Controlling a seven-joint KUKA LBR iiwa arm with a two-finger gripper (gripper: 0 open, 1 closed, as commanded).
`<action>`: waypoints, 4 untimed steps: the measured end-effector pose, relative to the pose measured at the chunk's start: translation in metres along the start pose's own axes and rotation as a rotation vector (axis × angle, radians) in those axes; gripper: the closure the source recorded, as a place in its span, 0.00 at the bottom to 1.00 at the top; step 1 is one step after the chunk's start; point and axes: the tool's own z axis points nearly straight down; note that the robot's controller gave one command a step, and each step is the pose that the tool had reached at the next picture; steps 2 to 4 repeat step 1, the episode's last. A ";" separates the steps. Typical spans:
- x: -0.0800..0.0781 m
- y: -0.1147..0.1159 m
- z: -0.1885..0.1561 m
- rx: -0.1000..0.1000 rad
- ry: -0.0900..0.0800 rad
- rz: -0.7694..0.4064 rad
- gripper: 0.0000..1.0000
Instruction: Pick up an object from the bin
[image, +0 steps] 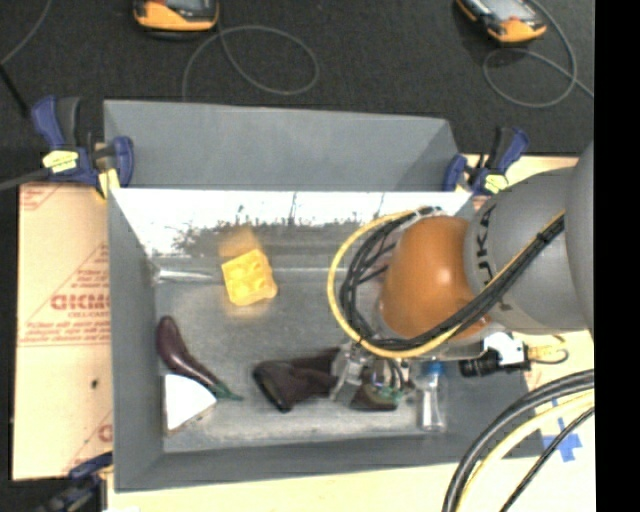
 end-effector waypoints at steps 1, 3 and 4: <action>0.011 0.009 -0.154 0.000 0.000 -0.023 1.00; 0.011 0.009 -0.154 0.000 0.000 -0.023 1.00; 0.011 0.009 -0.154 0.000 0.000 -0.023 1.00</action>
Offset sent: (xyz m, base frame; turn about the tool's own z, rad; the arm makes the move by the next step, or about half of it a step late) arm 0.0000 0.0000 0.0000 0.0000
